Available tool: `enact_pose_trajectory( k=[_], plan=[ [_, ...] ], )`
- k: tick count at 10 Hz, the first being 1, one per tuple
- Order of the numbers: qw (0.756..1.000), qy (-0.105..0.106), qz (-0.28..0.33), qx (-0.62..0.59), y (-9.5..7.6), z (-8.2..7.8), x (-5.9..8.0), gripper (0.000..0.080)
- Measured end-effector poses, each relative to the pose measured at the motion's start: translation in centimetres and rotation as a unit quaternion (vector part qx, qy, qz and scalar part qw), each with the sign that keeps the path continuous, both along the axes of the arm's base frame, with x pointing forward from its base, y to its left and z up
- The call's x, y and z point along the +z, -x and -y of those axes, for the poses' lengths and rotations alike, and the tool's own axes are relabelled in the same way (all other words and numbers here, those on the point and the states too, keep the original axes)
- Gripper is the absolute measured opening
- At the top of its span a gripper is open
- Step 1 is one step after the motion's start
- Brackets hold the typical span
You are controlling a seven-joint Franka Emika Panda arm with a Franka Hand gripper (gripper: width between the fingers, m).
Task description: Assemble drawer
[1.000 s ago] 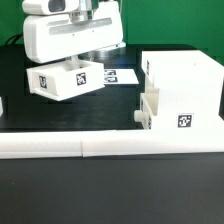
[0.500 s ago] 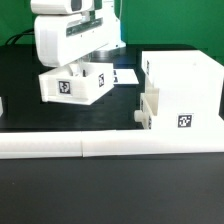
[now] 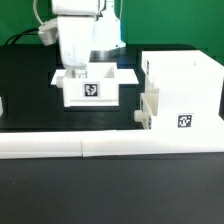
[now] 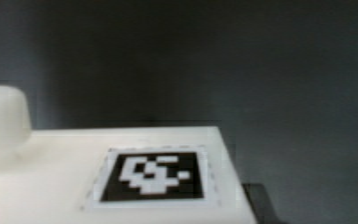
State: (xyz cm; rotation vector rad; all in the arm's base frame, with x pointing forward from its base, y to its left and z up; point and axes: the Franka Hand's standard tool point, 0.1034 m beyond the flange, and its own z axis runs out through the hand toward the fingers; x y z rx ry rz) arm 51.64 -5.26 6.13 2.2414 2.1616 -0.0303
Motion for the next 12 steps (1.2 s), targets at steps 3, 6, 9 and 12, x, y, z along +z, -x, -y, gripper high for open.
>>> enact_pose_trajectory(
  k=[3, 6, 9, 12],
  plan=[
    [1.000, -0.001, -0.003, -0.003, 0.4, 0.2, -0.3, 0.0042],
    [1.000, -0.001, -0.007, 0.002, -0.9, -0.3, -0.2, 0.0042],
    [1.000, 0.000, -0.016, -0.010, -3.1, -1.1, 0.2, 0.0042],
    [1.000, 0.000, -0.014, -0.020, -3.1, -1.0, 0.1, 0.0042]
  ],
)
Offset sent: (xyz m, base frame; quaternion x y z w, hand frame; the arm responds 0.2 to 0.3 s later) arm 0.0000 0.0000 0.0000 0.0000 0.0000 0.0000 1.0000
